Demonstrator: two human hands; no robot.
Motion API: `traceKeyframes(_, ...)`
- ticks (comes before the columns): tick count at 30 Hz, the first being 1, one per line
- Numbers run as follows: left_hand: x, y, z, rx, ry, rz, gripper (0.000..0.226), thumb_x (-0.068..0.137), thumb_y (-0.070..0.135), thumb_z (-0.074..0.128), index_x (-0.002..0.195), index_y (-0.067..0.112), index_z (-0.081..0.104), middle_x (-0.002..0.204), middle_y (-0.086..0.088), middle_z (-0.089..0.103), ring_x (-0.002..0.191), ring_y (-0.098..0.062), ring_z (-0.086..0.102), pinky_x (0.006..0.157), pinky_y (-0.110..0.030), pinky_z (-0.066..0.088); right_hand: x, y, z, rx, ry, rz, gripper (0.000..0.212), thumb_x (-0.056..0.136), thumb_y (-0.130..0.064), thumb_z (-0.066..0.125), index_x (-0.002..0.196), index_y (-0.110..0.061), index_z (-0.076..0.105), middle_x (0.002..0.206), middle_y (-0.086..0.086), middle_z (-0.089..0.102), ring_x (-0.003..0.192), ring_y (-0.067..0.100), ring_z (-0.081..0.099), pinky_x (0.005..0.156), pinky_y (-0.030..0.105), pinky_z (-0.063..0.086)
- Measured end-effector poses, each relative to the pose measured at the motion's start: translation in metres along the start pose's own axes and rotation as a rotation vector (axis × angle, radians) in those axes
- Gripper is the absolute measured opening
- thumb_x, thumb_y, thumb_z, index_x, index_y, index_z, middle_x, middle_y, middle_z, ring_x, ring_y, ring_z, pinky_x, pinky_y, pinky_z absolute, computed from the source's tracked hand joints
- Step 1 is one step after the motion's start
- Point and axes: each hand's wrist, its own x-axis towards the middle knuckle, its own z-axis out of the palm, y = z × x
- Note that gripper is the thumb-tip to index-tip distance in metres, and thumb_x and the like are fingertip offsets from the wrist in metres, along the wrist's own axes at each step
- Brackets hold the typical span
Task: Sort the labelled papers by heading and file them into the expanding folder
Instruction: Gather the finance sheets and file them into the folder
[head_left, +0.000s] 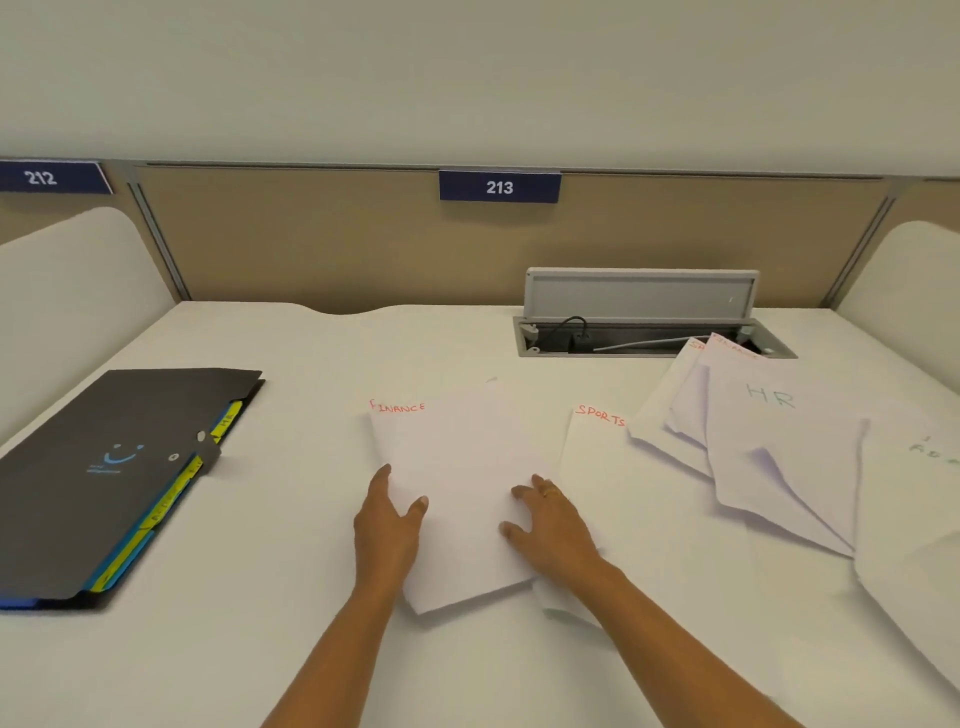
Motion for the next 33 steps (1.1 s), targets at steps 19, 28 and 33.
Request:
traceKeyframes(19,-0.006,0.025,-0.014,-0.264,0.281,-0.033,0.035,0.084,0.0,0.061,0.119,0.001,0.061,0.118,-0.018,0.064,0.106,-0.034,0.06,0.096,-0.04,0.046,-0.032,0.101,-0.034,-0.009,0.172,0.124,0.059,0.097,-0.041,0.04,0.148,-0.016,0.022,0.158,0.004,0.007,0.147,0.015,0.003,0.118,0.032,0.002)
traceKeyframes(28,-0.009,0.035,-0.017,-0.444,0.169,-0.084,0.043,0.082,-0.002,0.064,0.124,0.0,0.056,0.123,-0.017,0.06,0.097,-0.024,0.056,0.098,-0.043,0.044,-0.027,0.099,-0.032,0.097,0.078,-0.042,0.049,0.101,-0.026,0.036,0.147,-0.016,0.024,0.158,0.001,0.013,0.146,0.013,0.009,0.116,0.026,0.002)
traceKeyframes(33,-0.009,0.037,0.002,-0.463,0.096,-0.133,0.043,0.082,-0.006,0.062,0.124,-0.002,0.055,0.12,-0.017,0.061,0.096,-0.025,0.057,0.096,-0.041,0.045,-0.009,0.104,-0.053,0.172,0.356,-0.038,0.033,0.097,-0.012,0.042,0.129,-0.011,0.051,0.135,0.004,0.051,0.126,0.019,0.044,0.1,0.017,0.027)
